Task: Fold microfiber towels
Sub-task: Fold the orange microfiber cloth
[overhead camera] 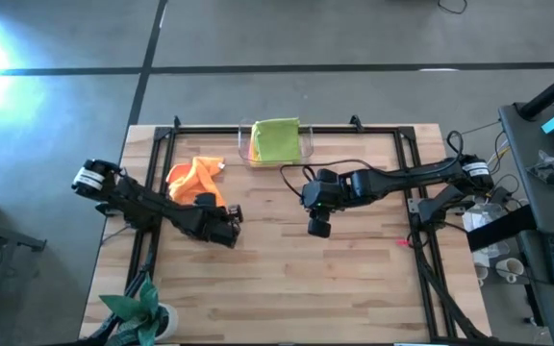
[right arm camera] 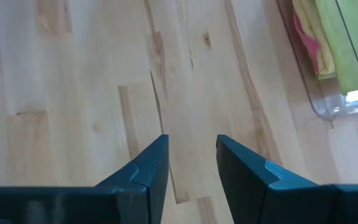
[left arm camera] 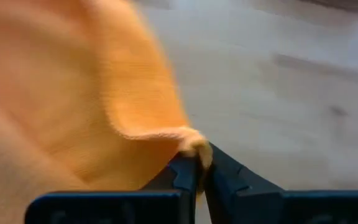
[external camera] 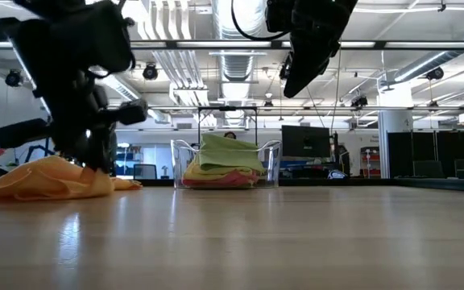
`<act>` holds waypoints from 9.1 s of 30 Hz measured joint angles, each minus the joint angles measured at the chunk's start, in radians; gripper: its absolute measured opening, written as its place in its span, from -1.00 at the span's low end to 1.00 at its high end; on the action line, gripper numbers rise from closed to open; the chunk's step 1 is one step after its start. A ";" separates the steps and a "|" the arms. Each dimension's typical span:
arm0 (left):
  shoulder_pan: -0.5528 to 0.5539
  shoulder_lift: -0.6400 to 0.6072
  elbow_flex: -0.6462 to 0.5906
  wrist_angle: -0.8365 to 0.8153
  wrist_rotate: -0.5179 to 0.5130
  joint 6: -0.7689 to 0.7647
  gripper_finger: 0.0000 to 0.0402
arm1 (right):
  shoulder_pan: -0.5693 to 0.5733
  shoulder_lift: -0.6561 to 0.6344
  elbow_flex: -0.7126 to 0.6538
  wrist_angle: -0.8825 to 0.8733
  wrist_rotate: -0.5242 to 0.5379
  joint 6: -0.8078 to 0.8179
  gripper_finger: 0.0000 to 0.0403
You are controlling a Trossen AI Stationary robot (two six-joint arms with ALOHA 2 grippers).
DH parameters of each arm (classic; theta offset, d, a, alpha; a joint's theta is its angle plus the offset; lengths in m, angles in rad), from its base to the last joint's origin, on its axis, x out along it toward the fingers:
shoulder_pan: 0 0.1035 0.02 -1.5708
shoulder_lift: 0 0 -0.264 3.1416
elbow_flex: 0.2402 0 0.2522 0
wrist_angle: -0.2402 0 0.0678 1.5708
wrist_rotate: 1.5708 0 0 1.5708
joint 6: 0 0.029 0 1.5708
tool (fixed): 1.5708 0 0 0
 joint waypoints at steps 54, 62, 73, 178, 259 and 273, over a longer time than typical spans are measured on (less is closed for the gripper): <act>-0.113 -0.026 0.782 -0.224 0.855 1.293 -1.00 | 0.007 0.001 0.039 0.495 -0.609 -0.252 -0.24; -0.108 -0.026 0.796 -0.220 0.851 1.340 -1.00 | 0.017 0.026 0.005 0.528 -0.608 -0.217 -0.21; -0.108 -0.053 0.836 -0.239 0.827 1.413 -1.00 | 0.065 0.173 0.002 0.525 -0.607 -0.193 -0.24; -0.194 -0.119 0.663 -0.569 0.056 1.563 -1.00 | 0.288 -0.001 0.360 -0.593 0.151 0.413 -0.96; -0.136 -0.159 0.825 -0.665 -0.168 1.764 -1.00 | 0.391 0.000 0.477 -0.684 0.470 0.182 -0.96; -0.281 -0.090 0.533 -0.374 0.271 1.509 -1.00 | 0.521 0.128 0.247 -0.413 0.114 0.418 -0.96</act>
